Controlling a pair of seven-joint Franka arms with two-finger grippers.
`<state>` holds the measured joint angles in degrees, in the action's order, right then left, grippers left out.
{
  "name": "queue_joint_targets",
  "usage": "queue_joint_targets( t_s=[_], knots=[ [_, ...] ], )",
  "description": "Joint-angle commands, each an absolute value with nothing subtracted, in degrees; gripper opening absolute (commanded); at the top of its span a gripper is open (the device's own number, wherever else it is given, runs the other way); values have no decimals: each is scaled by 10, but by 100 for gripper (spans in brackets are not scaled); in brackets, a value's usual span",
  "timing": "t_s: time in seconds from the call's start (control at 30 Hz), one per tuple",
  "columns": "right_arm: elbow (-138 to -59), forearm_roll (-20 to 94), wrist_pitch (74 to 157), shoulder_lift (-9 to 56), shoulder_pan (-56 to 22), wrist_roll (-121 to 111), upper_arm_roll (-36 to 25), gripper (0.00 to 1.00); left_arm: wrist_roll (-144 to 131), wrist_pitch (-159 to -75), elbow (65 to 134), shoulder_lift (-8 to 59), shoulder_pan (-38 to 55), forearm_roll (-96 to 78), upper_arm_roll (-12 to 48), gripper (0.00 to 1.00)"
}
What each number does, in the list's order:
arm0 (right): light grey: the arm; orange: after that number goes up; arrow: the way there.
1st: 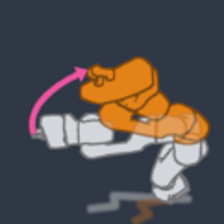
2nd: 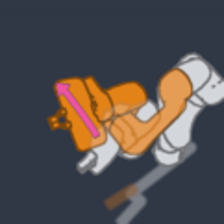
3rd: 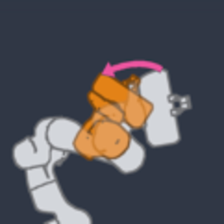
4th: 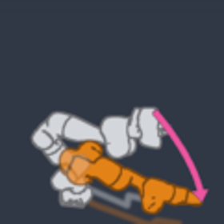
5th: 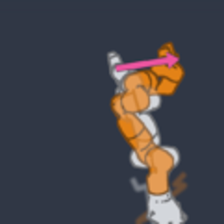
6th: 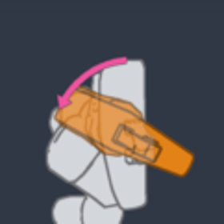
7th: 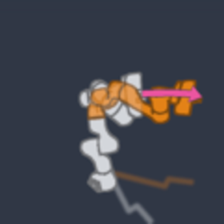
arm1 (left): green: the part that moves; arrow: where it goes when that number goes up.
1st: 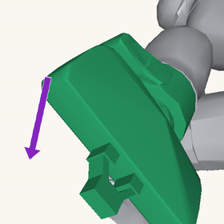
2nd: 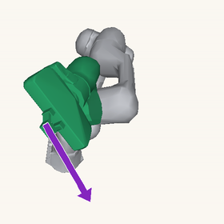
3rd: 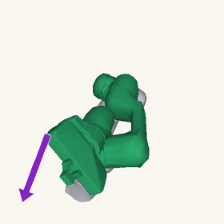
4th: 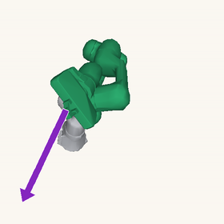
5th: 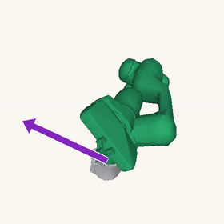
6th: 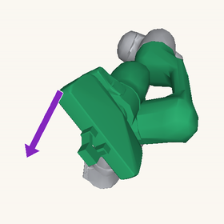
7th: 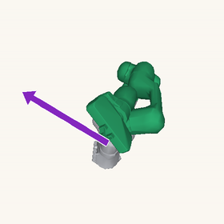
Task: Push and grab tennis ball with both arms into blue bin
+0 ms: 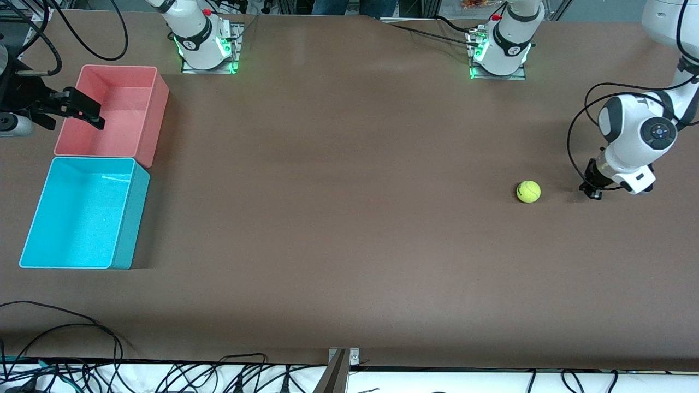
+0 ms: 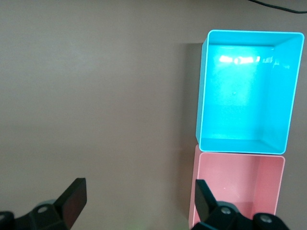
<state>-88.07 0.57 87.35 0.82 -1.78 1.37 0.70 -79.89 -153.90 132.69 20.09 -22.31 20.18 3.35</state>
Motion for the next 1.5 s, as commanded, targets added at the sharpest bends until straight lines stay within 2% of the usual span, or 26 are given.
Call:
queue_joint_targets(
  t_s=[0.0, 0.3, 1.47],
  knots=[
    [-882, 2, 875, 2, -17, 11, 10, 100, -897, -1521, 1337, 197, -215, 221, 86, 0],
    [-882, 2, 875, 2, -17, 11, 10, 100, -978, -1498, 1361, 196, -215, 221, 175, 0],
    [-882, 3, 875, 2, -17, 8, 10, 100, -955, -1483, 1351, 189, -221, 221, 176, 0]
  ],
)
